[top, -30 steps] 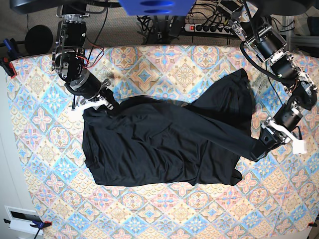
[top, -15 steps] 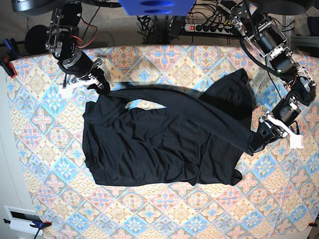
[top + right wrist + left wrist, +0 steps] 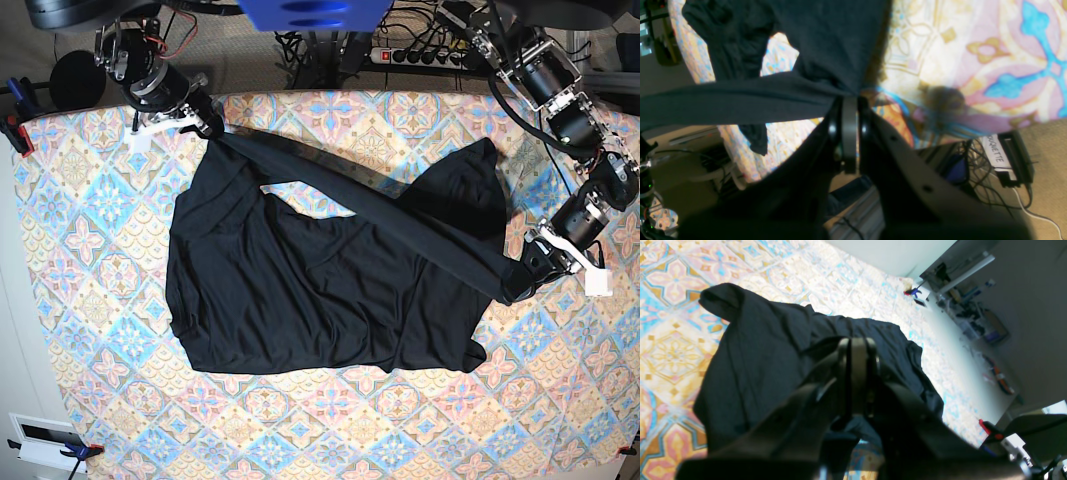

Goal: Layout the t-shirt on the table in an organized manner, then fold the t-shirt properly
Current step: 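Lower the right gripper's fabric onto the shirt body toward the left gripper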

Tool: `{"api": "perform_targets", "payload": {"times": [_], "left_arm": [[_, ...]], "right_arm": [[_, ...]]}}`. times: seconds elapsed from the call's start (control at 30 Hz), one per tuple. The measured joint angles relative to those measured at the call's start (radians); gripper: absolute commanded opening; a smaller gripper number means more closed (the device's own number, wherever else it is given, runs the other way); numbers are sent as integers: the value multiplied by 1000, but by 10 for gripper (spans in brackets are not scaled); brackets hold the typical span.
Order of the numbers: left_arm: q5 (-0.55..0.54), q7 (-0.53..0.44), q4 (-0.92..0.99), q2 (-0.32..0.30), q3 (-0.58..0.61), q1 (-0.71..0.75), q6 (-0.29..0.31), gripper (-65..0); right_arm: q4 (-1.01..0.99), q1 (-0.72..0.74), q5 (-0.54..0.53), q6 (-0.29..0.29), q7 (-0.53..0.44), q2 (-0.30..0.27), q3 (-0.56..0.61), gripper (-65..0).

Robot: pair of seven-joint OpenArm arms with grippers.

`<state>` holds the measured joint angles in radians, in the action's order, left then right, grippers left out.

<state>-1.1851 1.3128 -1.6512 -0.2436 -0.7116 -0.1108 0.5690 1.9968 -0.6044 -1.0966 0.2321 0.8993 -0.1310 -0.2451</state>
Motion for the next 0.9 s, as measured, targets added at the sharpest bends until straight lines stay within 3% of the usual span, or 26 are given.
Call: {"api": "perform_targets", "payload": {"times": [0.17, 0.43, 0.73, 0.9], "left_arm": [[0, 21, 0, -3, -1, -3, 0, -650], [0, 34, 0, -3, -1, -2, 0, -650], [-51, 71, -1, -3, 3, 15, 1, -650], [-47, 74, -1, -3, 2, 46, 1, -650]], "right_arm": [[7, -60, -2, 0, 2, 1, 3, -650], [7, -63, -3, 0, 3, 3, 102, -650], [7, 113, -2, 0, 5, -6, 104, -650], [4, 234, 5, 7, 2, -60, 104, -650]]}}
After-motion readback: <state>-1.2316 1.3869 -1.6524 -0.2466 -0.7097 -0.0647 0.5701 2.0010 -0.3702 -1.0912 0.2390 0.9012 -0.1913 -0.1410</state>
